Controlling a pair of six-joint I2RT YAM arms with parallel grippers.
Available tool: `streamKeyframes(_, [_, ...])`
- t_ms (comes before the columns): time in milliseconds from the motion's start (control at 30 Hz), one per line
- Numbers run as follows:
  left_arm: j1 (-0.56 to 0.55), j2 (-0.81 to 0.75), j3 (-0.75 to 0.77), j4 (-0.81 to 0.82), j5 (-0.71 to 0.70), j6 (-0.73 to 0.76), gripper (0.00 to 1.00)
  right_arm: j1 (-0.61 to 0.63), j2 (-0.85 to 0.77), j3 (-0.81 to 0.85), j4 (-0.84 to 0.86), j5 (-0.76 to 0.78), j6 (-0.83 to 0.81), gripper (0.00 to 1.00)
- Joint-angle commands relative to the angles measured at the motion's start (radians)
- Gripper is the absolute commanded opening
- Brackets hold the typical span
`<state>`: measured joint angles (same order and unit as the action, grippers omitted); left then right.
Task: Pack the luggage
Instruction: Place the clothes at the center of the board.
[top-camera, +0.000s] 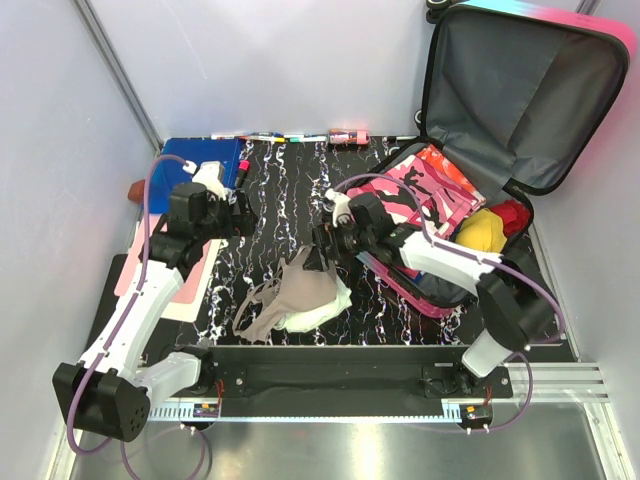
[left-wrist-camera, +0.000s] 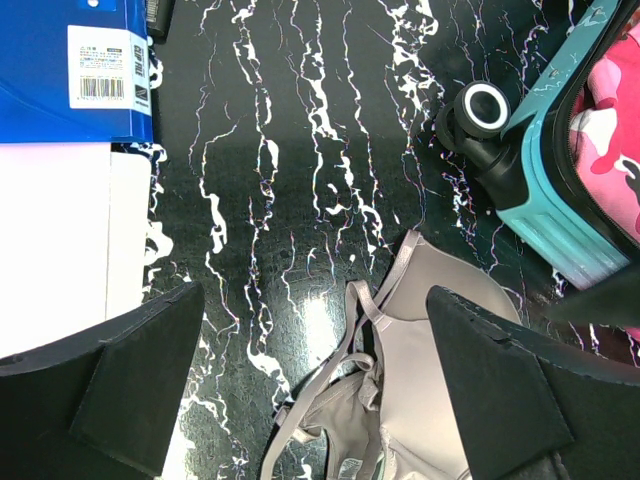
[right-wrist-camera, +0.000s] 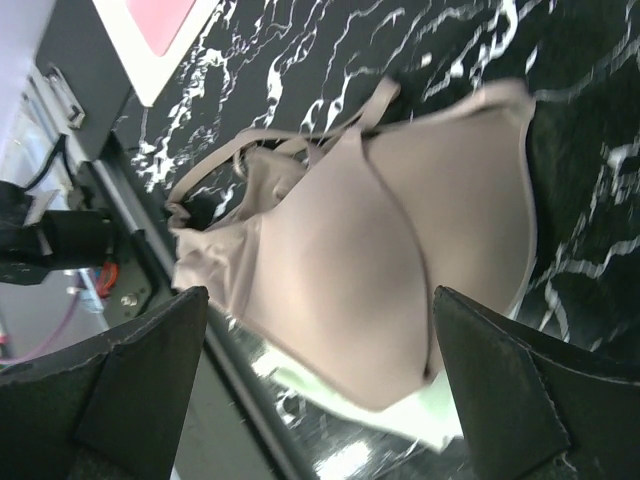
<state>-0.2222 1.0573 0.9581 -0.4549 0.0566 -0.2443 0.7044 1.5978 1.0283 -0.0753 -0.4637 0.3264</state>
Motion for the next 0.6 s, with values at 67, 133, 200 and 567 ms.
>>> streamKeyframes(67, [-0.003, -0.002, 0.005, 0.033, -0.001, 0.004, 0.99, -0.005, 0.154, 0.142, 0.028, -0.064, -0.145, 1.0])
streamKeyframes(133, [-0.003, -0.003, 0.005, 0.033, -0.004, 0.005, 0.99, -0.003, 0.203, 0.167, 0.028, -0.079, -0.153, 1.0])
streamKeyframes(200, [-0.005, -0.002, 0.007, 0.033, -0.004, 0.007, 0.99, -0.006, 0.226, 0.18, 0.029, -0.113, -0.155, 0.99])
streamKeyframes(567, [-0.003, -0.002, 0.007, 0.032, -0.003, 0.007, 0.99, -0.003, 0.238, 0.165, 0.034, -0.207, -0.15, 0.83])
